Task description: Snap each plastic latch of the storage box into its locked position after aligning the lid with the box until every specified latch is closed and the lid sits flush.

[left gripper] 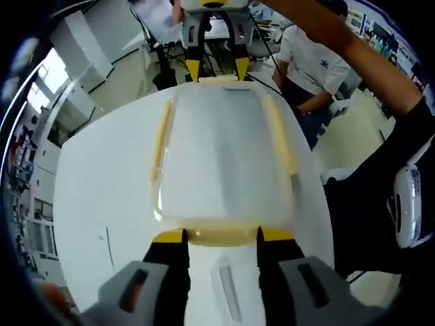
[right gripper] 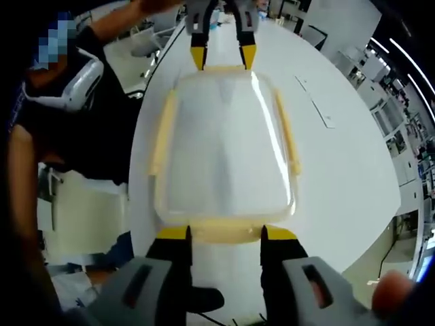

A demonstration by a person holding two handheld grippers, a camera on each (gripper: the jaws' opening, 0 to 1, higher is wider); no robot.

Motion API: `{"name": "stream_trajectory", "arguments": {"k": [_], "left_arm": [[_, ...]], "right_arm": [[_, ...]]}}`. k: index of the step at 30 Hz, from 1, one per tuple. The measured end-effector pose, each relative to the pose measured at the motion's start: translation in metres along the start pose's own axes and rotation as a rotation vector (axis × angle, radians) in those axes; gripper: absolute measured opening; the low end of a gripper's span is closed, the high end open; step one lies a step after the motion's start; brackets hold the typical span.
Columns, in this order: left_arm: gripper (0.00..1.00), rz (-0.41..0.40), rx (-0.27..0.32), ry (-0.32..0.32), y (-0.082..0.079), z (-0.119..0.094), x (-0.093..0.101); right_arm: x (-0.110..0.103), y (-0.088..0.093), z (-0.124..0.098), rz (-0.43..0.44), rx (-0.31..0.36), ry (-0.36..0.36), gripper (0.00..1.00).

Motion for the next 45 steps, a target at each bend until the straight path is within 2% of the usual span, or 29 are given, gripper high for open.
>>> {"name": "stream_trajectory", "arguments": {"k": [9,15,19,23,29,36,41,45], "left_arm": [[0.35,0.018,-0.027,0.000,-0.006,-0.018,-0.002],[0.35,0.026,-0.003,0.007,-0.008,-0.045,-0.011],[0.35,0.030,0.008,0.001,-0.007,-0.054,-0.013],[0.35,0.048,0.005,-0.015,0.003,-0.053,-0.011],[0.35,0.048,0.002,-0.005,0.023,-0.058,-0.010],[0.35,0.039,0.011,-0.008,0.041,-0.070,-0.010],[0.35,0.029,0.008,0.002,0.063,-0.077,-0.008],[0.35,0.023,0.006,0.003,0.074,-0.083,-0.007]], "right_arm": [[-0.006,-0.012,-0.020,0.010,-0.016,-0.001,0.35],[-0.012,-0.030,-0.048,0.012,0.011,0.030,0.35],[-0.014,-0.037,-0.047,0.013,0.009,0.047,0.35],[-0.012,-0.042,-0.043,0.026,0.027,0.046,0.35],[-0.014,-0.061,-0.038,0.024,0.047,0.036,0.35],[-0.019,-0.084,-0.034,0.039,0.054,0.034,0.35],[-0.024,-0.105,-0.028,0.034,0.081,0.027,0.35],[-0.024,-0.119,-0.025,0.024,0.077,0.024,0.35]]}}
Point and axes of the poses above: the point that each gripper's makers call its tool centre point, and the gripper's own axes: z roughly forward along the fingers, x roughly to its right, y roughly out of its underside, the point moved 2 cm from there along -z, roughly backward along the fingers, and after that the axes turned 9 degrees about -y, right-handed, at the moved point
